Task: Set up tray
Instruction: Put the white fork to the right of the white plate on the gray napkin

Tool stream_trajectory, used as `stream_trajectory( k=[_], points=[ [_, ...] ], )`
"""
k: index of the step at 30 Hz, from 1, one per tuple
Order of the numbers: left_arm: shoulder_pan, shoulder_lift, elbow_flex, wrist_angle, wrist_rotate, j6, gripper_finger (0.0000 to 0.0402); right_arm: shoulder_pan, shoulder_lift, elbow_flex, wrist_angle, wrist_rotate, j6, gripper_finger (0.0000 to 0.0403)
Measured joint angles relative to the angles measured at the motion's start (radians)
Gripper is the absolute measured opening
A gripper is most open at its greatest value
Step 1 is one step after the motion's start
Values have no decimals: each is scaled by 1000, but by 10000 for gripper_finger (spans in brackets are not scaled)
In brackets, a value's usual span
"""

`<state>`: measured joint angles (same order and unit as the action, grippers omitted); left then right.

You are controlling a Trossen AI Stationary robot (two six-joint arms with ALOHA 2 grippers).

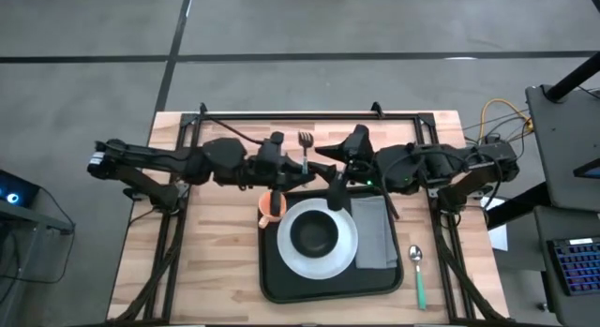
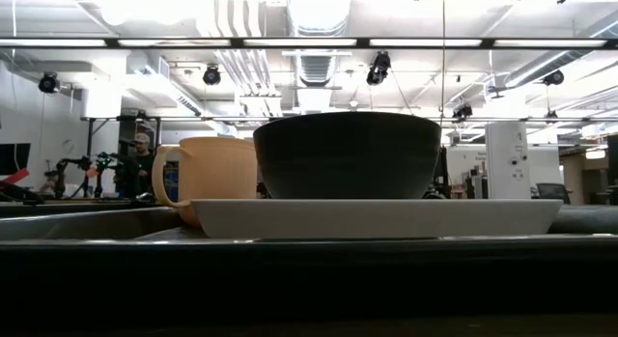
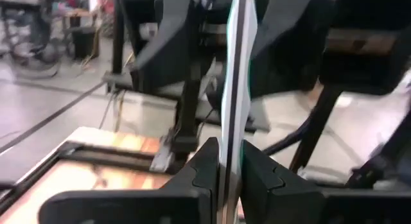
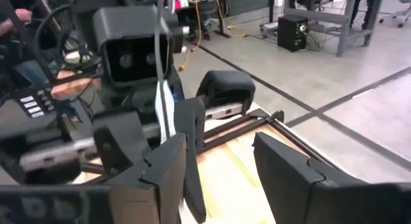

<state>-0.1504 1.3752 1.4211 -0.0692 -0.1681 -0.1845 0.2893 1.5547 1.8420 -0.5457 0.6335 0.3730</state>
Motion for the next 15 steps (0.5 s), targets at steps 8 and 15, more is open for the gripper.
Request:
stream_trajectory(
  k=[8,15],
  points=[
    [0,66,96,-91,-16,56,17,0,-11,2,-1,-9,7,158],
    [12,62,128,-144,-22,74,17,12,-30,1,-148,-53,77,148]
  ],
)
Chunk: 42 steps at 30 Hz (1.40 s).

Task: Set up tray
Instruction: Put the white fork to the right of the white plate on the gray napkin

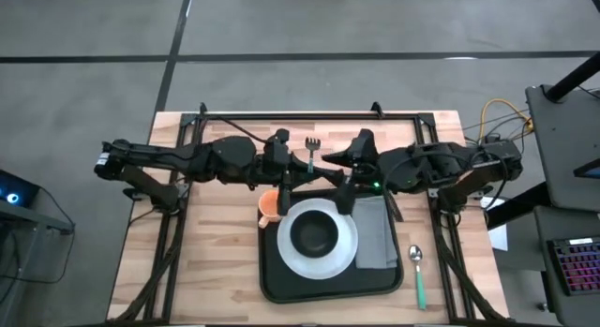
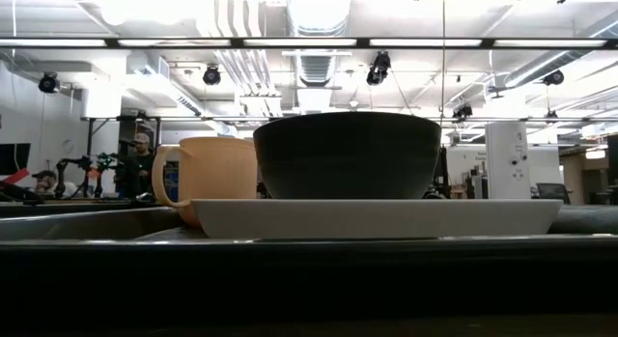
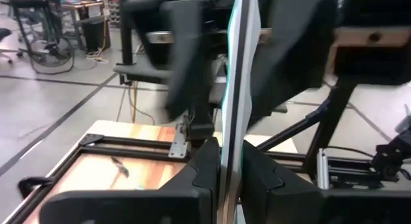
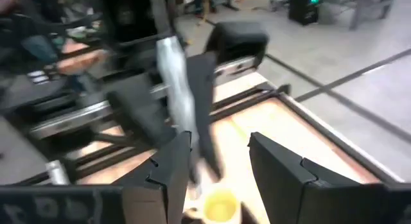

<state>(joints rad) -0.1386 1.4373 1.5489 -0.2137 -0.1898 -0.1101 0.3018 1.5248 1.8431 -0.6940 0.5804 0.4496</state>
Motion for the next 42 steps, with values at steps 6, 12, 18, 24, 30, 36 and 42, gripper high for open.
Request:
stream_trajectory(
  k=[6,12,18,24,30,36,42],
  points=[
    [19,-2,9,-8,-3,-3,17,0,-13,0,36,-83,-4,147],
    [28,3,9,-2,-9,-29,17,-6,-3,0,75,-60,-57,147],
    [27,11,9,-1,-84,-54,17,-8,0,0,122,39,-69,144],
    [26,11,9,-3,-192,-57,17,-9,5,0,144,104,-61,141],
    [26,19,9,-15,-222,-41,17,-32,16,0,159,104,-57,139],
    [26,19,8,-70,-334,-1,17,-71,12,0,161,104,-26,144],
    [20,19,9,-67,-404,33,17,-95,13,0,162,104,15,145]
  ],
)
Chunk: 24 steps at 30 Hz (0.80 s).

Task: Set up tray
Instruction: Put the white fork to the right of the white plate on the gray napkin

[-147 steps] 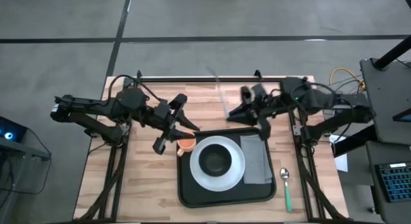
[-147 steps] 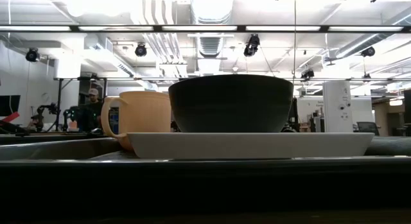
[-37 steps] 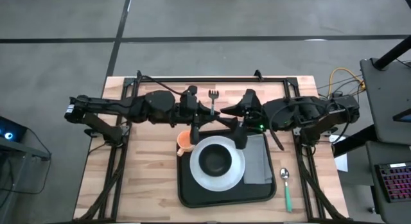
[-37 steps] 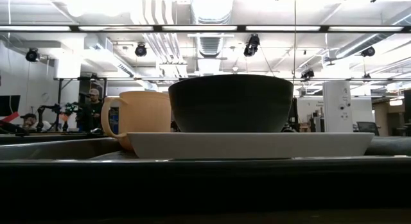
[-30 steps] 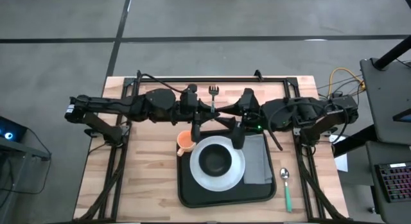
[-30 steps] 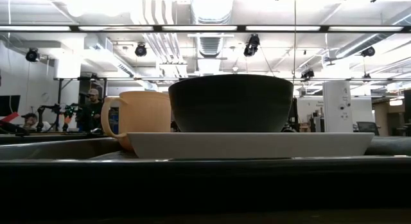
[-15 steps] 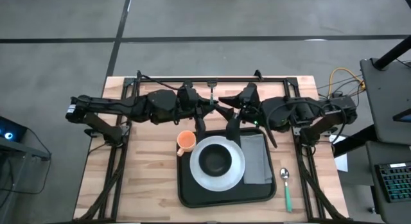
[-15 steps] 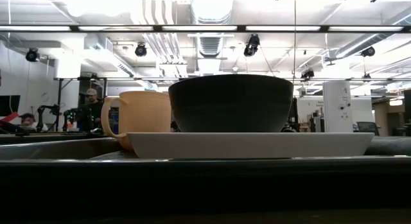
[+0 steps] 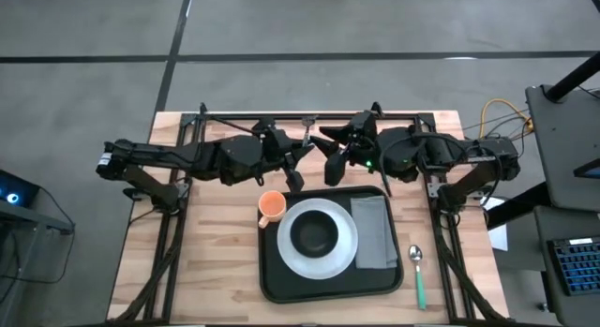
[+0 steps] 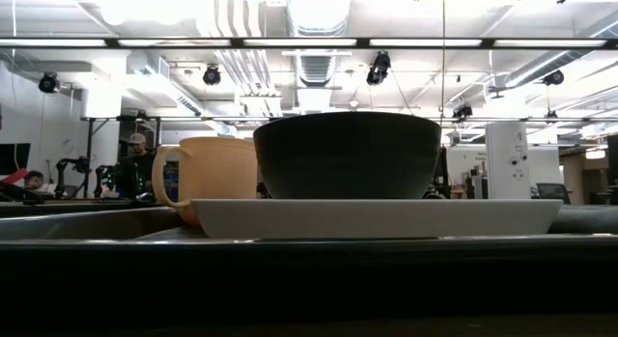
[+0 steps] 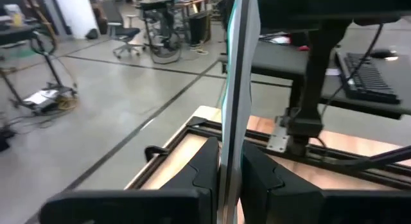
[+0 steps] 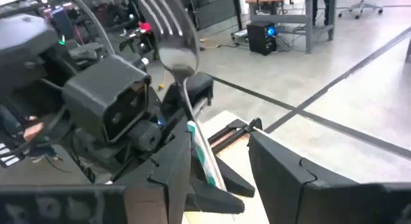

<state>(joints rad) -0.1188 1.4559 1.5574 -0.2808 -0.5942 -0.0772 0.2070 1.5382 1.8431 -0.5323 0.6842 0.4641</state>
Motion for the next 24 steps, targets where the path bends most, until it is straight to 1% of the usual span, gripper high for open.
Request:
stream_trajectory(
  k=[4,10,15,24],
  points=[
    [1,4,-2,2,-43,48,17,-9,15,0,-3,-3,4,140],
    [1,33,-1,-4,-57,121,17,-26,23,-1,-2,-12,16,142],
    [1,46,0,-9,-58,126,17,-26,30,-1,-12,-12,32,142],
    [0,43,22,-26,-92,147,17,-31,30,-3,-17,-11,60,127]
  ],
)
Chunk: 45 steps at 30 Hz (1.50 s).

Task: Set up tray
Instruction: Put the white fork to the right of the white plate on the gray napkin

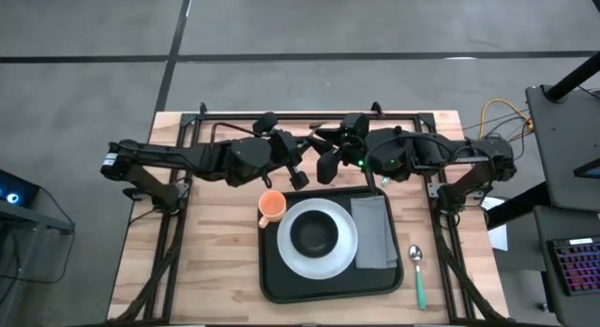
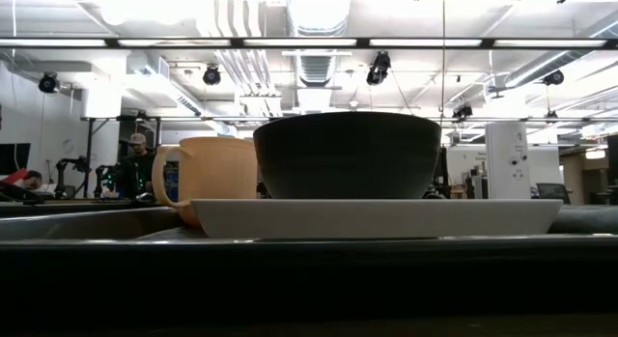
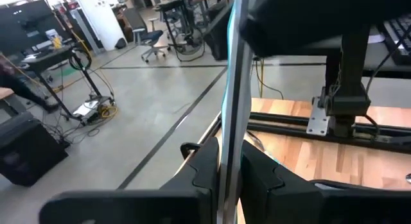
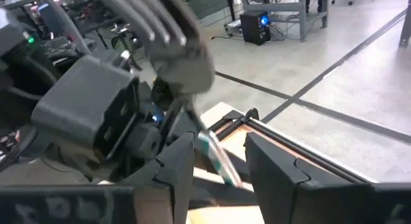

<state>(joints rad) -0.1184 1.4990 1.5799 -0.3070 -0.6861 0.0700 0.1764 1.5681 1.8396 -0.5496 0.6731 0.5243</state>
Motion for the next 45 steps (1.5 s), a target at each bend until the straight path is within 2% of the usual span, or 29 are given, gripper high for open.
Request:
stream_trajectory(
  k=[7,14,20,23,31,35,37,42,45],
  points=[
    [-1,1,8,-8,0,0,17,-6,15,-1,0,0,7,93],
    [-1,1,8,-19,-5,-5,17,-8,31,-1,-9,15,-4,22],
    [-1,1,7,-13,1,-3,20,-8,20,-1,-26,13,-3,17],
    [1,0,7,-5,11,4,51,-7,13,15,-60,0,4,16],
    [2,-29,7,-11,9,54,131,-1,9,90,-312,8,86,14],
    [2,-77,7,-9,26,53,156,6,10,105,-475,-2,195,13],
    [1,-103,7,-19,33,53,163,13,6,108,-555,-65,284,13],
    [1,-190,7,-105,55,52,169,75,5,92,-719,-318,539,13],
    [1,-227,7,-172,56,52,169,125,4,60,-749,-404,636,13]
  ],
)
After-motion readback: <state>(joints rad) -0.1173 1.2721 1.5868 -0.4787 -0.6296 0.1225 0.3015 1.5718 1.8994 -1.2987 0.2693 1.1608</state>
